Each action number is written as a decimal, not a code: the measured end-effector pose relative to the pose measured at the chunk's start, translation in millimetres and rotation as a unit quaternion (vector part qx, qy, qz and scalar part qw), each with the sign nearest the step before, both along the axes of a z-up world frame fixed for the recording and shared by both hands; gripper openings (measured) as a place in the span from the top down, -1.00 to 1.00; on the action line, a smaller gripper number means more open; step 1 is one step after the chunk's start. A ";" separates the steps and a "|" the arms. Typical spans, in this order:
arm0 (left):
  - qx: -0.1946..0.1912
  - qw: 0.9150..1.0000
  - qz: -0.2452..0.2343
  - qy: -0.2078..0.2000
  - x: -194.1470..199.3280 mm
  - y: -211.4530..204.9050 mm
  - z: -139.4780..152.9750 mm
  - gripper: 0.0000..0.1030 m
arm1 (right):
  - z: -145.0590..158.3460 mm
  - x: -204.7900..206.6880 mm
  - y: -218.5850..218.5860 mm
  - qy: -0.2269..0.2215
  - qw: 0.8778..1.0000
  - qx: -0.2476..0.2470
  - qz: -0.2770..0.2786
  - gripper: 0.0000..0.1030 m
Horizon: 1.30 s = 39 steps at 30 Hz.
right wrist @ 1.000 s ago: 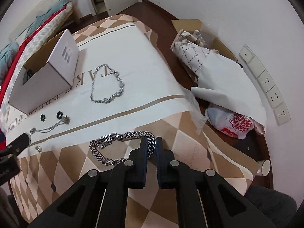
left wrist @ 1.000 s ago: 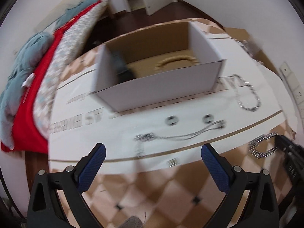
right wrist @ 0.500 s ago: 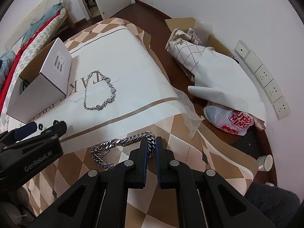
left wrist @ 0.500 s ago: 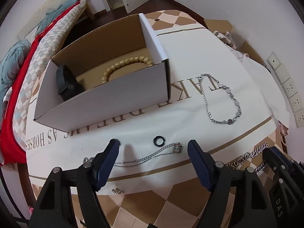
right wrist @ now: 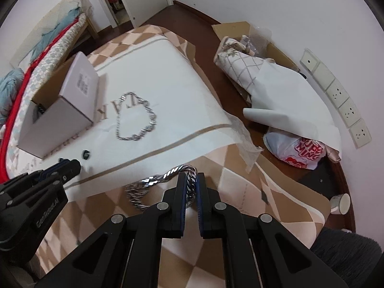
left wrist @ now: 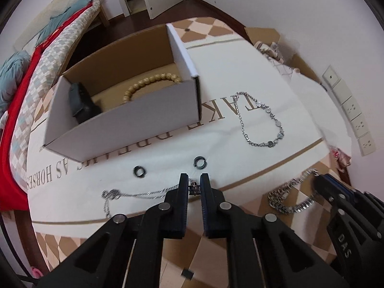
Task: Organize jewelry
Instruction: 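Grasp the thick silver curb chain with the right tool while the left tool grasps the small silver earring, then carry the curb chain with the right tool while the left tool carries the earring, releasing both into the box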
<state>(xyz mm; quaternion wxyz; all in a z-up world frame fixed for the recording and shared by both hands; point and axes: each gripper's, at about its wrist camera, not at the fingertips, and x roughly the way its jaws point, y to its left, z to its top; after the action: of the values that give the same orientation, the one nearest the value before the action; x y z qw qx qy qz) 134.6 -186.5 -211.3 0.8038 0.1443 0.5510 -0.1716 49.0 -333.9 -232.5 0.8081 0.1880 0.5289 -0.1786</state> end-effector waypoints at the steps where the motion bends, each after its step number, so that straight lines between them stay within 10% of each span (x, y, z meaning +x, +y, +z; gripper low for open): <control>1: -0.007 1.000 0.004 0.000 -1.0 5.5 6.1 0.86 | 5.3 0.3 2.9 -0.006 1.000 0.005 0.005 0.84; 29: -0.140 0.984 0.041 -0.099 35.0 110.8 213.2 0.86 | 166.4 66.5 67.8 -0.152 0.975 0.085 0.138 0.84; 39: -0.126 0.988 0.042 -0.076 110.3 103.1 203.3 0.86 | 175.8 152.5 81.8 -0.130 0.971 0.079 0.184 0.85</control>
<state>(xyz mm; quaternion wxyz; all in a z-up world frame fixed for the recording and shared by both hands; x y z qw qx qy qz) 244.9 -83.4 -7.9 0.8617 0.0315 0.4676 -0.1945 201.6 -252.1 -56.7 0.8715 0.1721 0.4574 0.0411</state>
